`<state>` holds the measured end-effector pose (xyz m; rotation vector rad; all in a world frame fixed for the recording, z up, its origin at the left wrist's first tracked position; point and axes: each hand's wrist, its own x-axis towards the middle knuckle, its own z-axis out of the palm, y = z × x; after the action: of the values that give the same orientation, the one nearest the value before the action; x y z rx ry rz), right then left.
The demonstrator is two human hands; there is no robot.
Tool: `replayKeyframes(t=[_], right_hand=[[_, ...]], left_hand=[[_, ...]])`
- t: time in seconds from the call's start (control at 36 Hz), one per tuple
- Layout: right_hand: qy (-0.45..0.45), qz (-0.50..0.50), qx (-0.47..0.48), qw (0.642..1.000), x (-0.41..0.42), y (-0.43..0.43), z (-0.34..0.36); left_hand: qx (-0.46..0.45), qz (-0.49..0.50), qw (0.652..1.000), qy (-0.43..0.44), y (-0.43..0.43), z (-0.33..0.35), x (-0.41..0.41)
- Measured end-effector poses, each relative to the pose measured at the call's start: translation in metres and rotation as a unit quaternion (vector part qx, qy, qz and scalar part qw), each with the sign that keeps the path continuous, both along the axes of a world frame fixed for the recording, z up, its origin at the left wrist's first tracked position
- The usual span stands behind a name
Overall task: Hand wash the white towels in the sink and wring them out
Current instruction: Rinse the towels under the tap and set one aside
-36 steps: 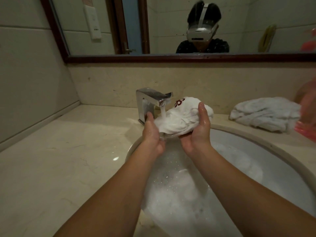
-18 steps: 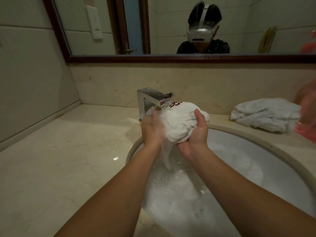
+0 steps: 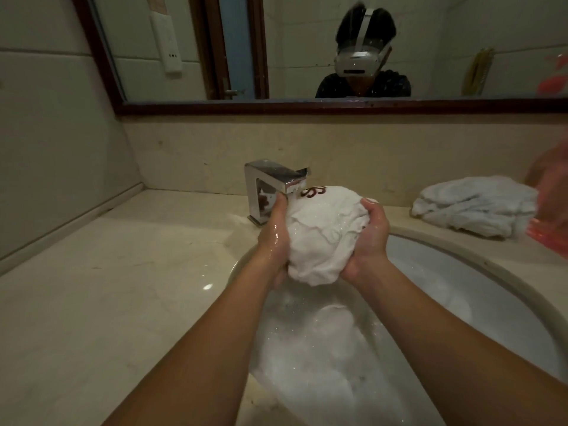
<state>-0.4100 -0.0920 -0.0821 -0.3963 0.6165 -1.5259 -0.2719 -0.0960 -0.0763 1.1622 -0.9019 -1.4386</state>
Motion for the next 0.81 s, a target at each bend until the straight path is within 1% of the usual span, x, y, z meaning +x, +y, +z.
replayKeyframes(t=[0.08, 0.14, 0.25, 0.31, 0.36, 0.39, 0.44, 0.47, 0.5, 0.56, 0.61, 0.69, 0.75, 0.78, 0.81], right_hand=[[0.051, 0.044, -0.021, 0.998, -0.001, -0.002, 0.001], [0.099, 0.059, -0.014, 0.993, 0.003, -0.007, 0.0], [0.187, 0.054, 0.002, 0.981, 0.016, -0.017, -0.005], [0.225, 0.032, 0.008, 0.974, 0.017, -0.019, -0.009], [0.204, 0.021, 0.018, 0.979, 0.016, -0.022, -0.011], [0.183, 0.019, 0.026, 0.982, 0.014, -0.023, -0.012], [0.14, 0.031, 0.039, 0.989, 0.009, -0.028, -0.016], [0.136, 0.035, 0.047, 0.989, 0.007, -0.028, -0.017], [0.138, 0.043, 0.051, 0.988, 0.006, -0.022, -0.013], [0.142, 0.073, 0.052, 0.986, 0.002, -0.016, -0.013], [0.134, 0.087, 0.056, 0.986, -0.007, -0.016, -0.017], [0.158, 0.075, 0.035, 0.984, -0.015, -0.018, -0.017], [0.192, 0.074, 0.036, 0.978, -0.012, -0.018, -0.018], [0.2, 0.077, 0.029, 0.976, -0.008, -0.017, -0.017], [0.209, 0.078, 0.028, 0.974, -0.003, -0.016, -0.016]], left_hand=[[0.027, -0.074, 0.995, 0.061, 0.006, 0.003, 0.005], [0.031, -0.085, 0.993, 0.071, 0.008, 0.003, 0.008], [0.03, -0.049, 0.998, 0.035, 0.009, 0.0, 0.008], [0.028, 0.015, 0.999, 0.016, -0.001, -0.012, 0.01], [0.018, 0.085, 0.996, -0.029, -0.004, -0.012, 0.011], [-0.003, 0.098, 0.993, -0.069, 0.001, -0.005, 0.012], [-0.039, 0.098, 0.983, -0.148, 0.007, 0.002, 0.012], [-0.046, 0.09, 0.982, -0.159, 0.008, 0.002, 0.011], [-0.039, 0.07, 0.986, -0.145, 0.009, 0.002, 0.011], [0.001, 0.027, 0.996, -0.089, 0.012, 0.002, 0.012], [0.021, -0.017, 0.999, -0.035, 0.006, -0.003, 0.014], [0.016, -0.015, 0.999, -0.028, 0.007, 0.001, 0.015], [0.016, -0.045, 0.999, -0.02, 0.007, 0.0, 0.01], [0.015, -0.046, 0.998, -0.031, 0.008, -0.002, 0.006], [0.014, -0.027, 0.999, -0.041, 0.006, -0.004, 0.004]])
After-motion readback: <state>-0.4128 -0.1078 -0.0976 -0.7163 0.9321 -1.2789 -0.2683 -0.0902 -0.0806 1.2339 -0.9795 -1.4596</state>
